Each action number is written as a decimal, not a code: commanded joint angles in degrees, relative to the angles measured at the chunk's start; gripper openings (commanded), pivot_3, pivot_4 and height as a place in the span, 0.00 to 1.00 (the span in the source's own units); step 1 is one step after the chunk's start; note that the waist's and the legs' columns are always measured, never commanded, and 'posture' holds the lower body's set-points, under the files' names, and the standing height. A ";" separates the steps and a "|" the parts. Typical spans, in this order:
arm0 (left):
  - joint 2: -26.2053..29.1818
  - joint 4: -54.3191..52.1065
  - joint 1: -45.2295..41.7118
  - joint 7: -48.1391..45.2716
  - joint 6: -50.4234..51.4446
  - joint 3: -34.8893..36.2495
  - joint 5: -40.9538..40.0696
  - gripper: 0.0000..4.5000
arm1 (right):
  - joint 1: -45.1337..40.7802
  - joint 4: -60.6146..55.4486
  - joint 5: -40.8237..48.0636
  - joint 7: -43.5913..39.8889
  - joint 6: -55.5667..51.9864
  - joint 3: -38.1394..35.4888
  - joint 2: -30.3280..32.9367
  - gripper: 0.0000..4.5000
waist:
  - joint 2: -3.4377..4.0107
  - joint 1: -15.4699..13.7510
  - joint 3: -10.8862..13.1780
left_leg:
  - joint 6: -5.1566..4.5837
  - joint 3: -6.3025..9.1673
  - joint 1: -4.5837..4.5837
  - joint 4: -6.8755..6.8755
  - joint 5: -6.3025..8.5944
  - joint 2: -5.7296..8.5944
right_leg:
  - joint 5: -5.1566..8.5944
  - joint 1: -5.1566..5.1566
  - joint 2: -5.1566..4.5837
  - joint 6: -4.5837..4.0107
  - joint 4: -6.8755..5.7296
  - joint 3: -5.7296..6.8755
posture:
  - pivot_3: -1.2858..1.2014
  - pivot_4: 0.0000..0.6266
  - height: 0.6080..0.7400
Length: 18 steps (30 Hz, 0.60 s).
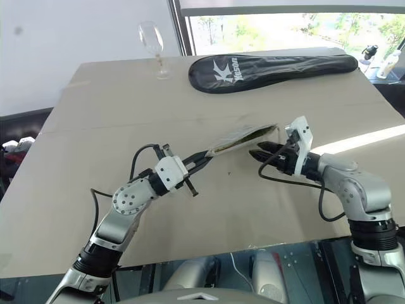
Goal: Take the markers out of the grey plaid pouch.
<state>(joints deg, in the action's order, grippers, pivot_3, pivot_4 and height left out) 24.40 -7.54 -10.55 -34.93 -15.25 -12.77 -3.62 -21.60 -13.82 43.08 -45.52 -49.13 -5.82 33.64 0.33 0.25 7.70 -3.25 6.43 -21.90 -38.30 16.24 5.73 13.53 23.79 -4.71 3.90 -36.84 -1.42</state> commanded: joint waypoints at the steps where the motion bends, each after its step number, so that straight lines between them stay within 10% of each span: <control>1: -0.43 -1.67 -0.56 -0.27 -1.14 1.11 -0.74 0.00 | -2.42 -1.08 1.98 1.13 0.17 -2.92 -0.43 0.01 | 0.00 -0.06 0.00 | 0.00 0.01 0.00 0.00 0.00 0.00 | 0.00 0.00 0.00 0.00 0.00 0.00 | 0.52 0.24 1.00; 18: -3.12 -7.12 1.09 -2.01 2.47 -0.39 -4.14 0.00 | -6.85 8.18 -14.18 -1.54 7.61 11.57 -0.61 0.01 | 0.00 -0.04 0.00 | 0.00 0.02 -0.03 0.00 0.00 0.01 | 0.00 0.02 -0.01 0.00 -0.01 0.02 | 0.52 0.24 1.00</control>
<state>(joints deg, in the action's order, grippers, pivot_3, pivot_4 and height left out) 21.89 -9.69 -9.11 -36.55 -14.24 -13.24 -4.97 -27.00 -4.32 31.33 -44.53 -43.34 3.65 30.93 0.33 0.21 7.70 -3.24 6.47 -21.94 -38.30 16.24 5.74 13.53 23.81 -4.73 3.90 -36.84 -1.40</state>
